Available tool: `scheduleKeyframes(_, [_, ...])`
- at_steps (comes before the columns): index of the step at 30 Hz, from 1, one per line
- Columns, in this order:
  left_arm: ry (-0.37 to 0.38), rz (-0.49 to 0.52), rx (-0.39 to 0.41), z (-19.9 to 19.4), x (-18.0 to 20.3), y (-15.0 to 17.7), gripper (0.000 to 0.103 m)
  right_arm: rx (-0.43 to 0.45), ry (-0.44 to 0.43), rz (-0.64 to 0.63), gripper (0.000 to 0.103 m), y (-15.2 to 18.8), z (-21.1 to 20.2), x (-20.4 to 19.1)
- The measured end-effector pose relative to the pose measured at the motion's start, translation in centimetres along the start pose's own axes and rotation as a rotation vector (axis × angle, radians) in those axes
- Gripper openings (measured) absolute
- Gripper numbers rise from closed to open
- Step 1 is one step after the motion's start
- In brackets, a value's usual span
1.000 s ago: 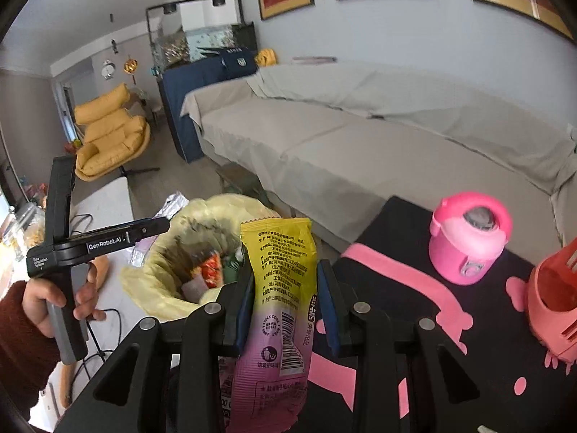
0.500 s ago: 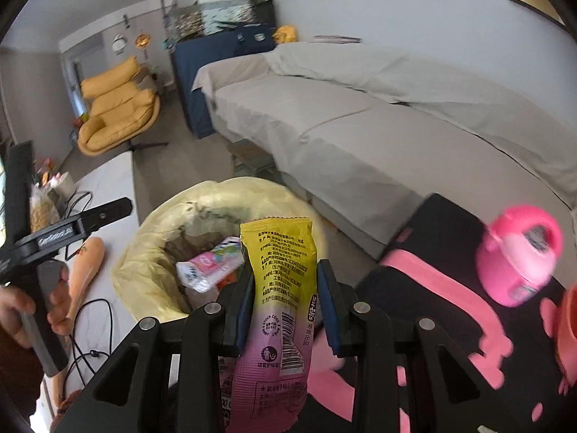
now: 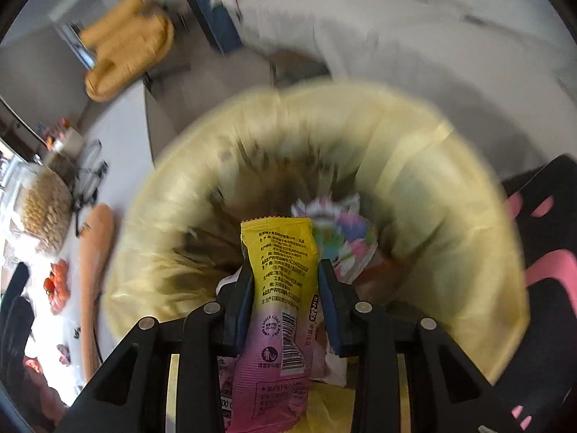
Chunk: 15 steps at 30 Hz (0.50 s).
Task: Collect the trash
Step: 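Carry the tissue pack and yellow-pink bag over the yellow bin and release both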
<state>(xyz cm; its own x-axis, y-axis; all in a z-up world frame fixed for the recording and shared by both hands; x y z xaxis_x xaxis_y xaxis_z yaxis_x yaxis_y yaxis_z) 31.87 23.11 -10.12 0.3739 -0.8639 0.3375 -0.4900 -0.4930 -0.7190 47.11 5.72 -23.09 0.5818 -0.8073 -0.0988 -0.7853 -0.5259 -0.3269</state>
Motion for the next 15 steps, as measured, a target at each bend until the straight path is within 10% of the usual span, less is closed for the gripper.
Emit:
scheduleKeyframes(7, [-0.003,-0.038,-0.067,1.2,-1.4,1.5,0.095,-0.118,0.049,-0.044,0.033,1.2,2.7,-0.3])
scheduleKeyframes(15, [0.002,-0.038,-0.069,0.2,-0.8,1.9,0.095,0.114,0.101,-0.055,0.052,0.9,-2.6,0.0])
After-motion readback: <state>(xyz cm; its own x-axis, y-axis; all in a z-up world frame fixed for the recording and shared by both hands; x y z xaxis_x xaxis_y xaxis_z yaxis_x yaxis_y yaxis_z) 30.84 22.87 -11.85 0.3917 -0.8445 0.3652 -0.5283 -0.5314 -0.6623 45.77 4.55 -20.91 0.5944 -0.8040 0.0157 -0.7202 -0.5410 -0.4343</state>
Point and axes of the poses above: each gripper's, at about its wrist camera, not at the fingertips, and z roughly the way its jaws point, x to its right, y to its underside, the point moved 8 cm from there along z, roughly the way its jaws point, and after that the axes turned 14 degrees about -z, right-handed, at the moved point
